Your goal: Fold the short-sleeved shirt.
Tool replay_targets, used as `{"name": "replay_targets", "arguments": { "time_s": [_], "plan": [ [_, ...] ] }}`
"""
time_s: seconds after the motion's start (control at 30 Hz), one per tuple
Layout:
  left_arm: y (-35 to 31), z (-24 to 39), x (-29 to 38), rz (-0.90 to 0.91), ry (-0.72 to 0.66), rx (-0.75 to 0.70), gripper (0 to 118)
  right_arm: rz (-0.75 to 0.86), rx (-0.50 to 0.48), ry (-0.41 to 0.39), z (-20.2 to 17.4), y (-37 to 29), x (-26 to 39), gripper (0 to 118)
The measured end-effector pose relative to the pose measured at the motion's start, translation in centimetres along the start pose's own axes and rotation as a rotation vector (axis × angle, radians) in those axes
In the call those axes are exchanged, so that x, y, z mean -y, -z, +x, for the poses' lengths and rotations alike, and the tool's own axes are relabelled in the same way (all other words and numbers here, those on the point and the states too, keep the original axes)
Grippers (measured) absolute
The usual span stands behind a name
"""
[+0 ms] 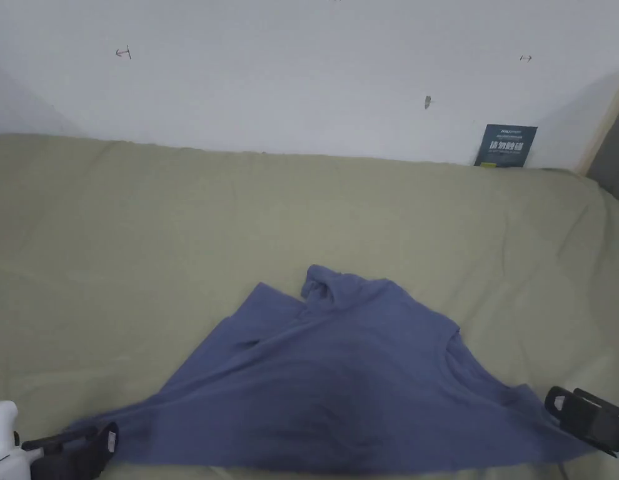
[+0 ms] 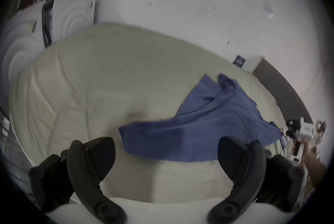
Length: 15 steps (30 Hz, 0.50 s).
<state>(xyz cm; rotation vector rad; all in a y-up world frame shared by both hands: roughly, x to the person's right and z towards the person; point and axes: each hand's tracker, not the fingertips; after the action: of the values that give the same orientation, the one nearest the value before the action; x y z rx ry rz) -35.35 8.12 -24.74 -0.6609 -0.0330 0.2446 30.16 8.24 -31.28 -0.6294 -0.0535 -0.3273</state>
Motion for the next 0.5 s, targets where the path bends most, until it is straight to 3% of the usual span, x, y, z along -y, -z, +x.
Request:
{"name": "replay_targets", "arguments": {
  "time_s": [0.13,0.2,0.23,0.27,0.3,0.33,0.37,0.43,0.5],
  "plan": [
    [-4.0,0.3,2.2,0.015,0.101,-0.070,118,0.059,-0.079,-0.161,-5.2,-5.7,2.5,118],
    [-5.1,0.0,3.3,-0.009,0.103,-0.093,114,0.059,-0.141,-0.203,-6.0,-7.1,4.3,116],
    [-5.6,-0.4,3.8,-0.029,0.104,-0.112,92,0.073,-0.194,-0.209,-6.7,-7.9,5.2,96],
    [-5.1,-1.7,4.4,-0.050,0.071,-0.106,48,0.086,-0.217,-0.202,-7.5,-8.5,6.0,58],
    [-5.0,-2.2,4.8,-0.062,0.049,-0.139,0,0.085,-0.208,-0.208,-7.5,-8.6,6.7,12],
    [-4.9,-2.8,5.6,-0.117,0.043,-0.196,0,0.075,-0.161,-0.226,-8.4,-8.6,7.2,0],
    [-4.8,-3.3,5.7,-0.076,0.049,-0.163,0,0.079,-0.151,-0.223,-8.7,-8.9,7.6,0],
    [-4.5,-2.6,6.0,-0.109,0.032,-0.145,0,0.052,-0.248,-0.213,-9.1,-9.0,7.8,0],
    [-3.4,-2.9,5.7,-0.132,0.027,-0.129,0,0.059,-0.208,-0.241,-9.8,-9.1,8.1,0]
  ]
}}
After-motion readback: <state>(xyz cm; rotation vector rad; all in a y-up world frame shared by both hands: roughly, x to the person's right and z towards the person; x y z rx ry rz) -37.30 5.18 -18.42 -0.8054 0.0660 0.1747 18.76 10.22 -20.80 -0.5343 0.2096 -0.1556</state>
